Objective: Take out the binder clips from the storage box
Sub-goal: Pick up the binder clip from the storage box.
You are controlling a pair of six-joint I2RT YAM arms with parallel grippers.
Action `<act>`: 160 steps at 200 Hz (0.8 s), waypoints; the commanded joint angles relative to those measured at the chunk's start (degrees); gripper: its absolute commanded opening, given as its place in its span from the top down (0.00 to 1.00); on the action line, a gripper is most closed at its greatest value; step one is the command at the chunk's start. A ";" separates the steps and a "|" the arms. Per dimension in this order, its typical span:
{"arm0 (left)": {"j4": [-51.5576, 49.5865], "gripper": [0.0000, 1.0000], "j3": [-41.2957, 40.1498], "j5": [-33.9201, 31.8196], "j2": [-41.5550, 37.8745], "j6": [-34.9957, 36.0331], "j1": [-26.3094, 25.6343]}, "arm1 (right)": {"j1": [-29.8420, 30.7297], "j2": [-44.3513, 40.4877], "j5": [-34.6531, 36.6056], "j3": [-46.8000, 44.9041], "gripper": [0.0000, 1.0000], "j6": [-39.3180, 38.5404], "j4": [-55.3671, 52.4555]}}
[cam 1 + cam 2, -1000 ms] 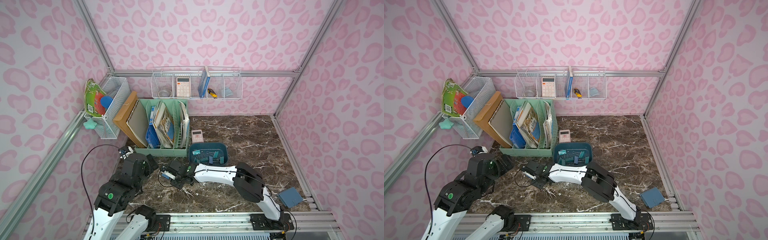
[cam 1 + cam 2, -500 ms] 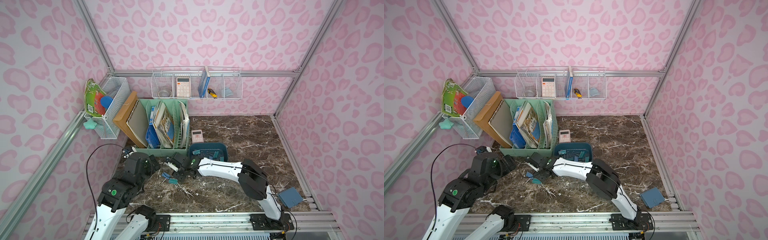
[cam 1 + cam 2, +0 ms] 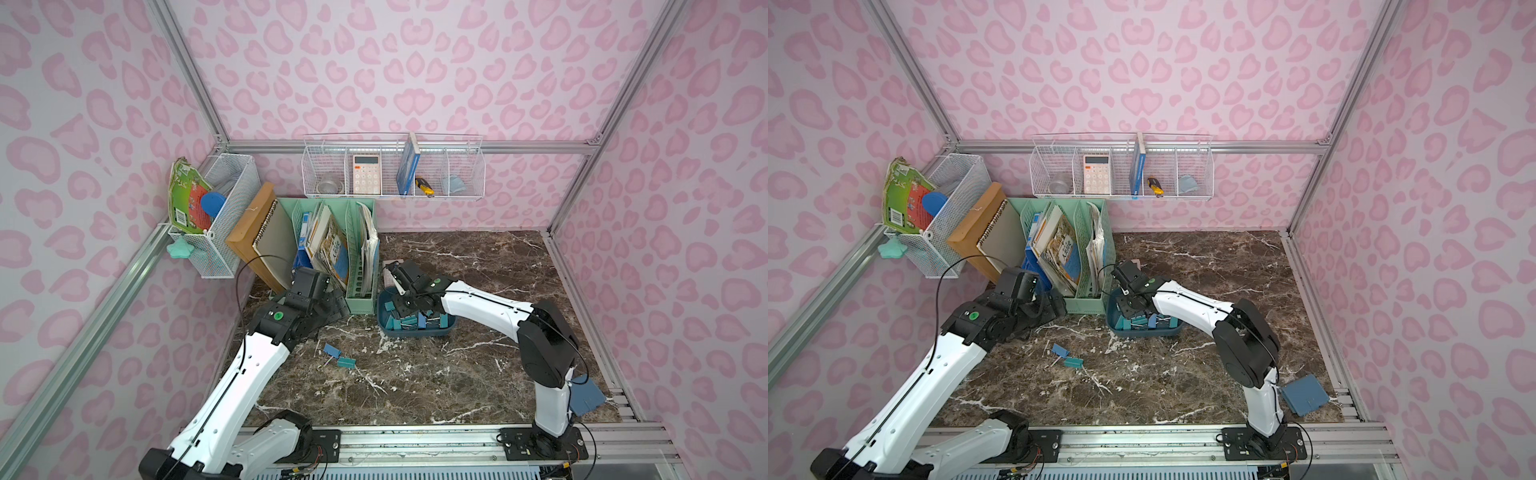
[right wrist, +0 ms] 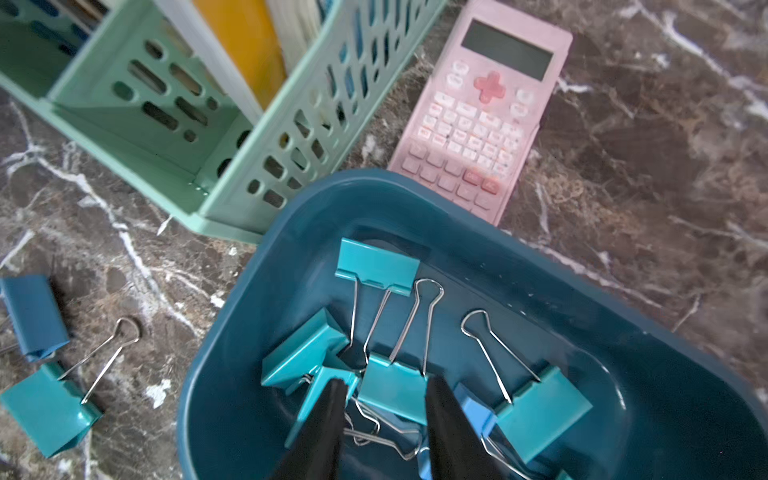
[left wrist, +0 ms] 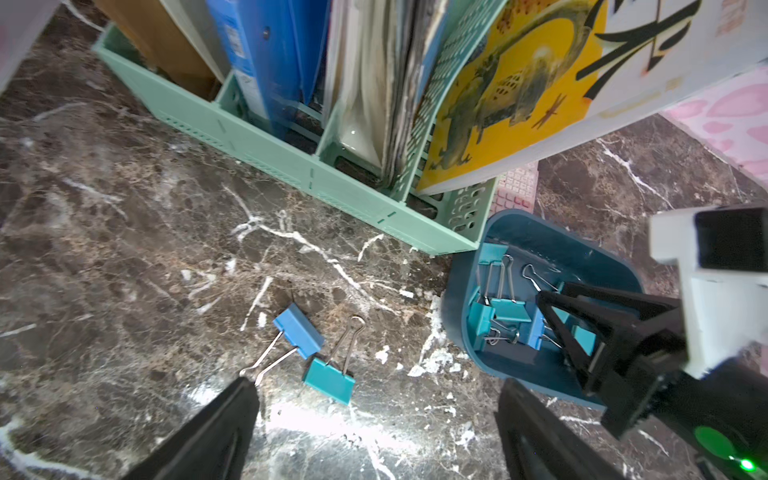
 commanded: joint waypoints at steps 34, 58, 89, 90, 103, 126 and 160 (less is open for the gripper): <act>0.96 0.06 2.66 6.01 7.43 1.62 -0.07 | -0.40 7.29 -1.48 7.89 0.75 7.83 -7.37; 1.08 0.04 2.61 5.84 8.04 2.58 -0.07 | -0.04 10.98 -1.53 11.96 0.76 9.28 -10.51; 1.38 0.04 2.15 6.03 8.04 3.16 -0.07 | 0.04 14.14 -1.13 15.11 0.76 10.37 -12.56; 1.40 0.04 2.14 6.04 8.04 3.16 -0.07 | 0.04 14.24 -1.06 15.28 0.76 10.46 -12.65; 1.37 0.03 1.75 5.97 7.82 3.16 -0.07 | -0.05 15.22 -0.48 16.45 0.76 10.80 -13.45; 1.61 0.03 0.96 6.05 7.01 3.33 -0.07 | 0.01 16.41 -0.70 17.56 0.76 10.97 -13.88; 1.94 0.03 0.30 5.89 5.97 3.42 -0.09 | -0.23 17.12 -0.11 17.58 0.76 11.09 -14.23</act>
